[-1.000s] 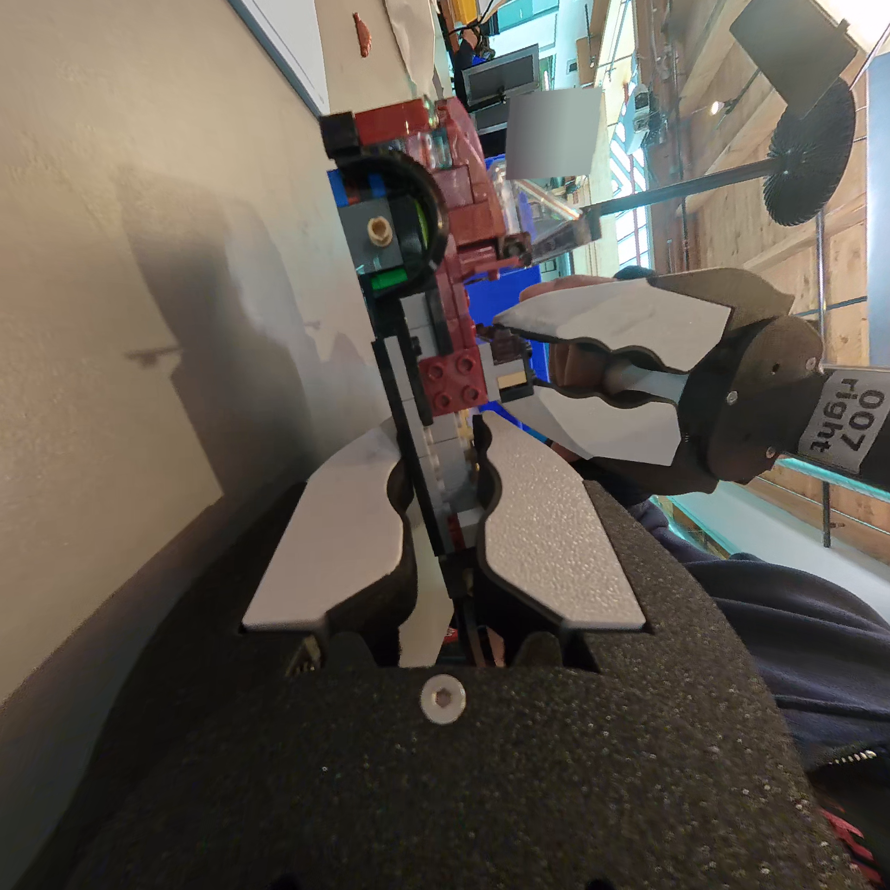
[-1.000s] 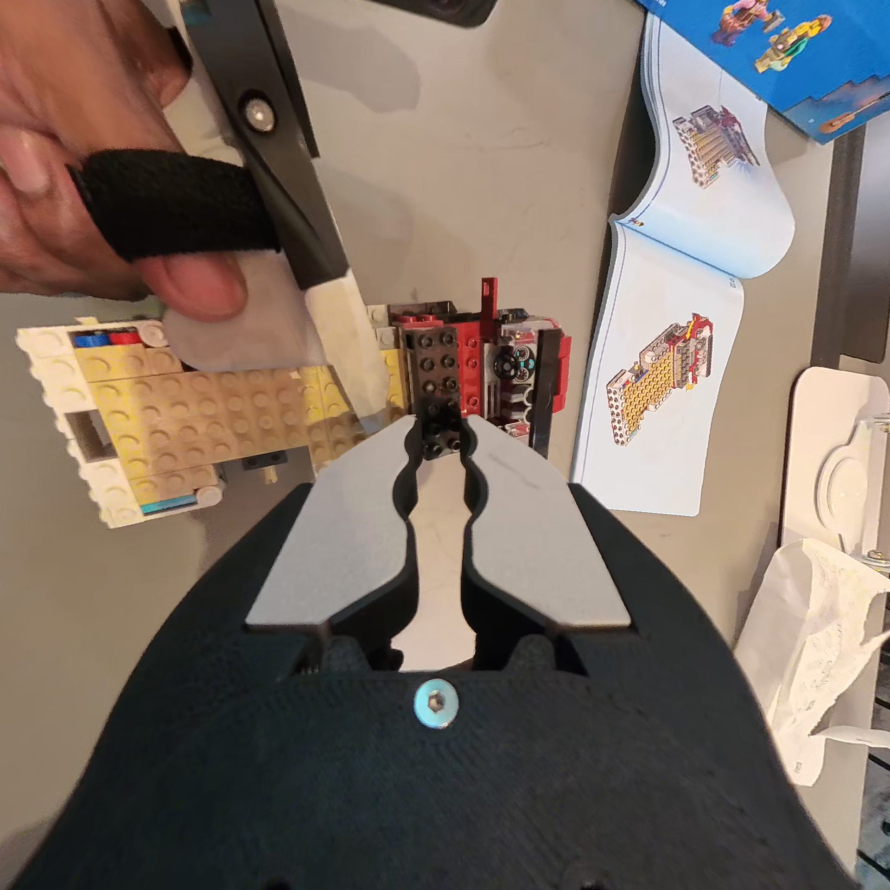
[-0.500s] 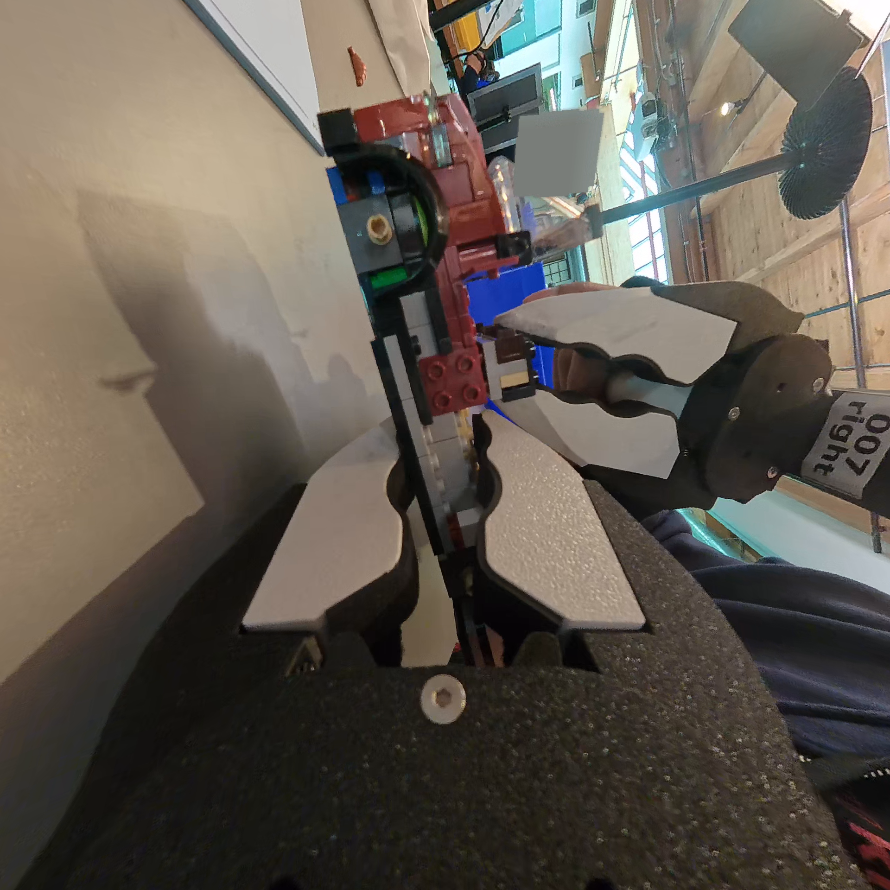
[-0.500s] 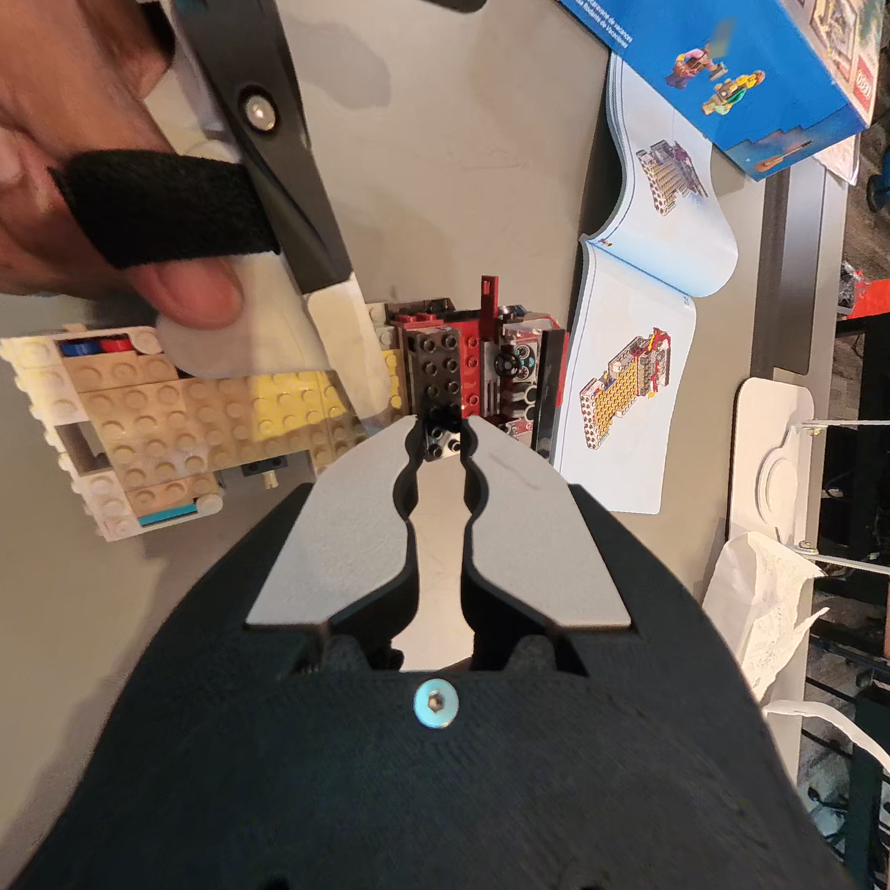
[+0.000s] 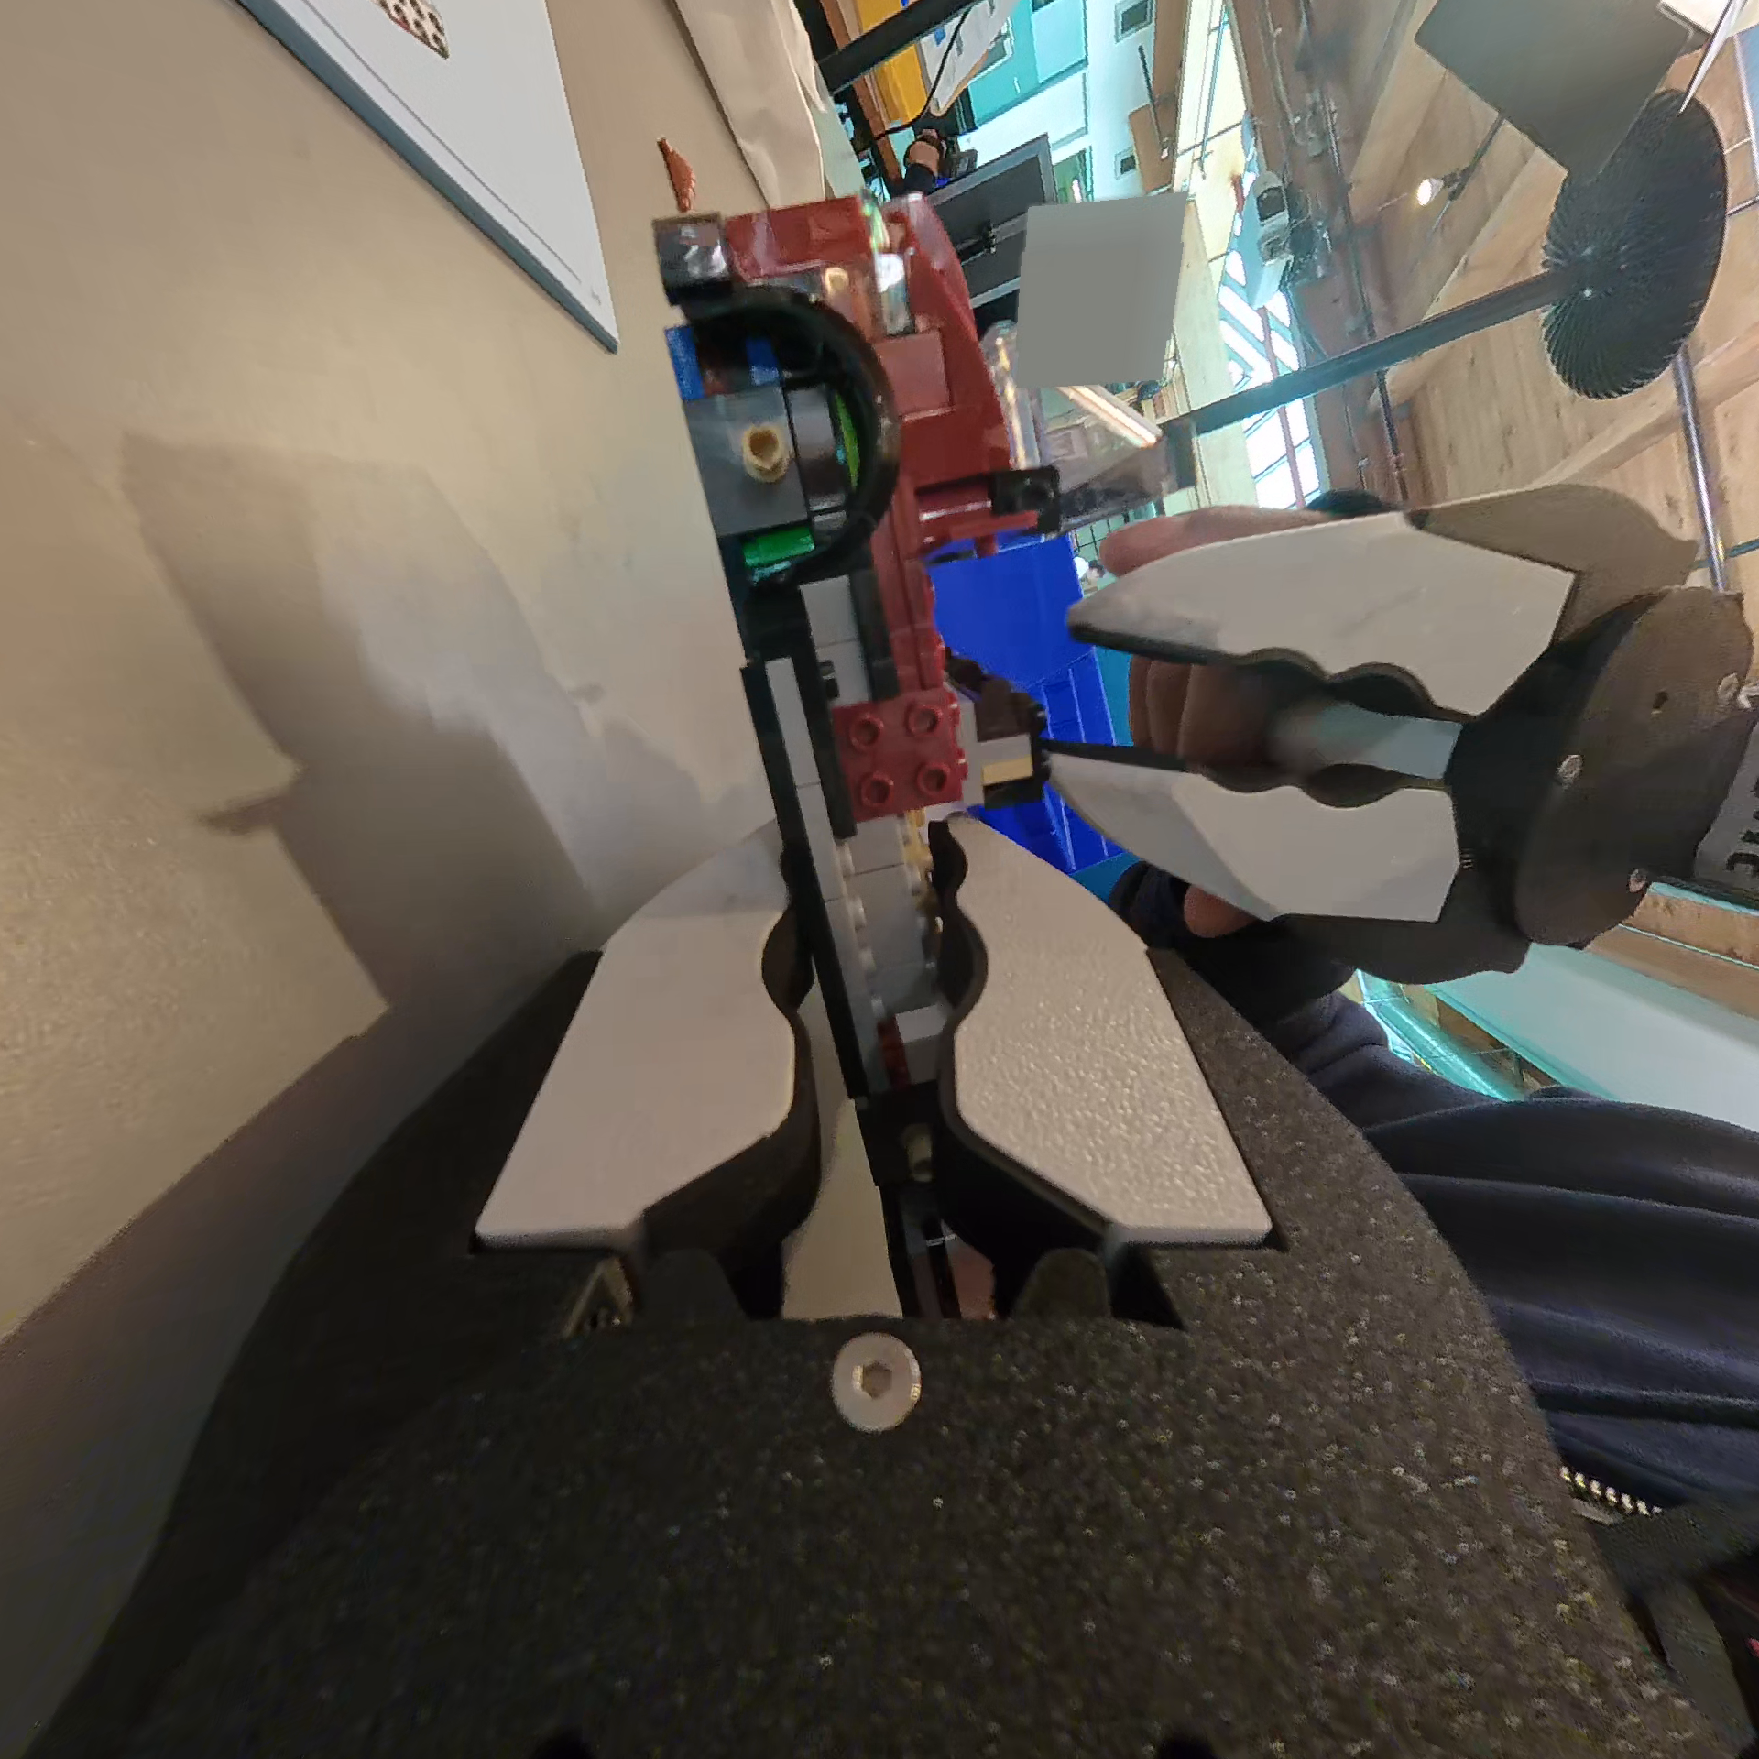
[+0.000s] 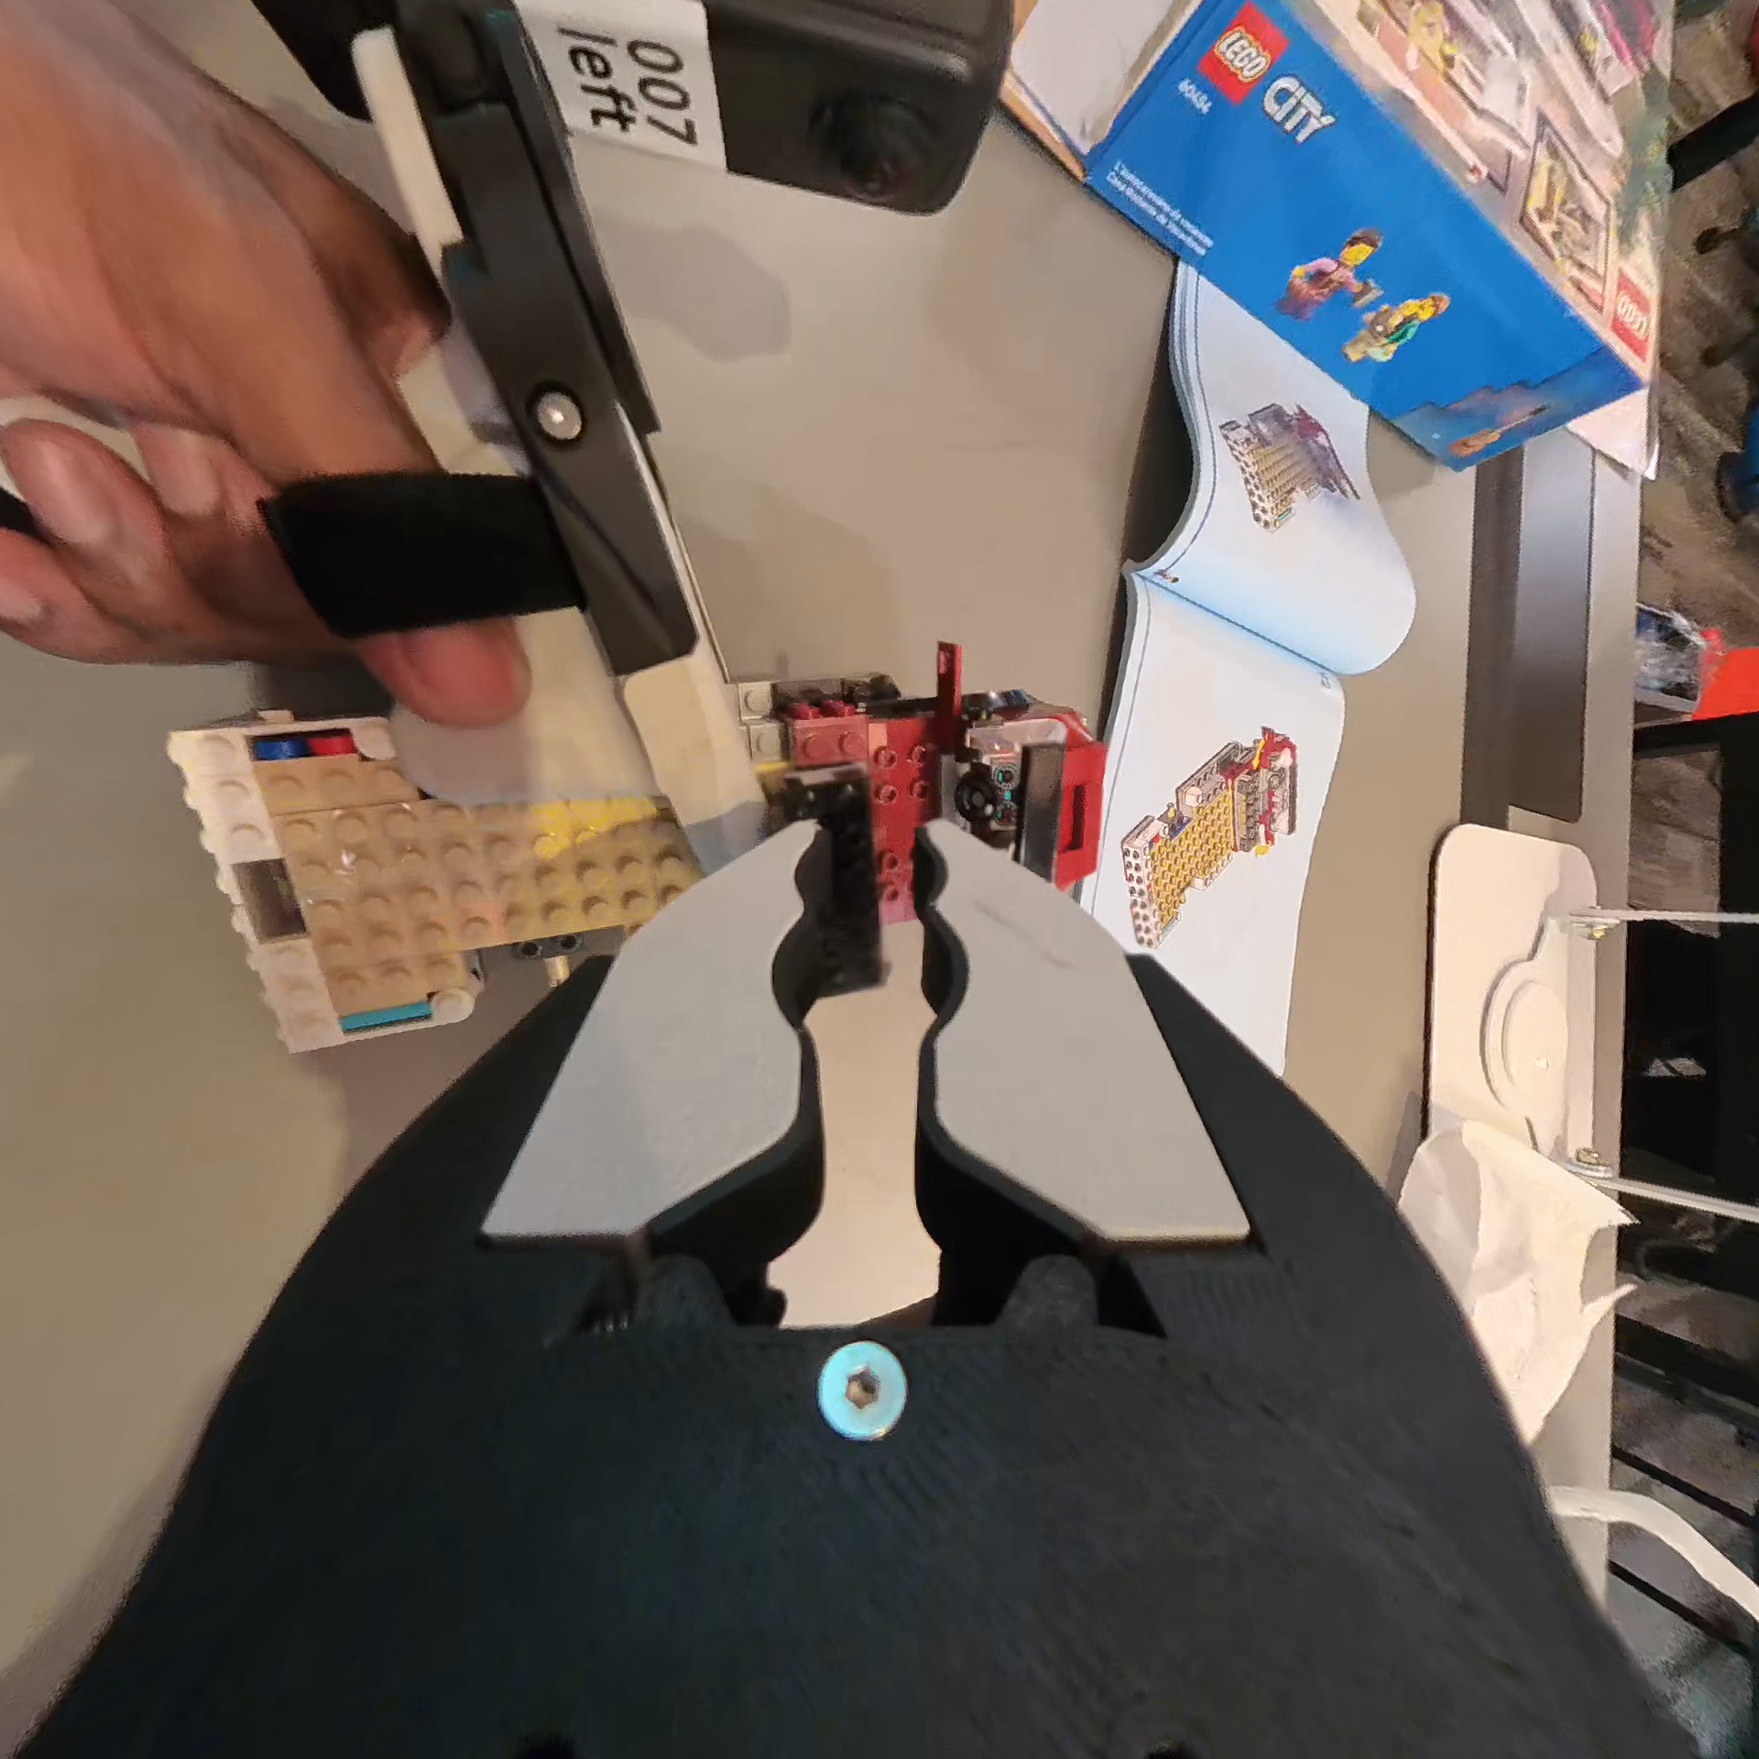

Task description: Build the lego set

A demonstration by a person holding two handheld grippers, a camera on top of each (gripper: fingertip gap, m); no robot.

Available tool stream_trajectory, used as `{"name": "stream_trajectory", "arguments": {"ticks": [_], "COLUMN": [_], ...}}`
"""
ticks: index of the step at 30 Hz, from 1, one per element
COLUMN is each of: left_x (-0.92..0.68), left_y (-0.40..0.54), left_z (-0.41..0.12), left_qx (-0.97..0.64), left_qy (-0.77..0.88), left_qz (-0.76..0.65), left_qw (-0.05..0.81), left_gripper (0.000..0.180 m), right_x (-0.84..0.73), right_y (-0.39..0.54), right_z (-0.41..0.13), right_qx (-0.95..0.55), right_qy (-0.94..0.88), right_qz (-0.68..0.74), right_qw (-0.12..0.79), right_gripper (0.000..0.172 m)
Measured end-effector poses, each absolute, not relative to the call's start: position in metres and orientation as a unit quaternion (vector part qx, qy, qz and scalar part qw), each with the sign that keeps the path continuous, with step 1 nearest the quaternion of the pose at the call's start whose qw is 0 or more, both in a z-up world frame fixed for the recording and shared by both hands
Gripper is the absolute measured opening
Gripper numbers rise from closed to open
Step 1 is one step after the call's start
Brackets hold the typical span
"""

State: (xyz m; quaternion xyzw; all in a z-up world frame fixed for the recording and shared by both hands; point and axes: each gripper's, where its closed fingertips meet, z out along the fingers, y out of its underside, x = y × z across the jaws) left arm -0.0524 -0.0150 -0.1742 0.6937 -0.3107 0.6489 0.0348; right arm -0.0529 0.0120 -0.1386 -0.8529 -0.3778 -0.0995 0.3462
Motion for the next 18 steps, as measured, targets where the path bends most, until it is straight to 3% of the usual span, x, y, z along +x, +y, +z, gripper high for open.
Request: {"name": "stream_trajectory", "arguments": {"ticks": [4, 13, 18], "left_x": [-0.0521, -0.0528, -0.0542], "left_y": [-0.0129, -0.0160, -0.0149], "left_z": [-0.1752, -0.1734, -0.1694], "left_qx": [0.695, 0.681, 0.667], "left_qy": [-0.284, -0.261, -0.231], "left_qz": [0.658, 0.678, 0.699], "left_qw": [0.055, 0.093, 0.116], "left_gripper": [0.023, 0.023, 0.023], "right_x": [-0.0593, -0.0566, -0.0573], "right_y": [0.0135, 0.0168, 0.0192], "right_z": [-0.1456, -0.1447, -0.1417], "right_qx": [-0.852, -0.864, -0.870], "right_qy": [-0.380, -0.346, -0.327], "right_qz": [-0.082, -0.024, 0.012], "right_qw": [0.350, 0.364, 0.370], "right_gripper": [0.000, 0.000, 0.010]}}
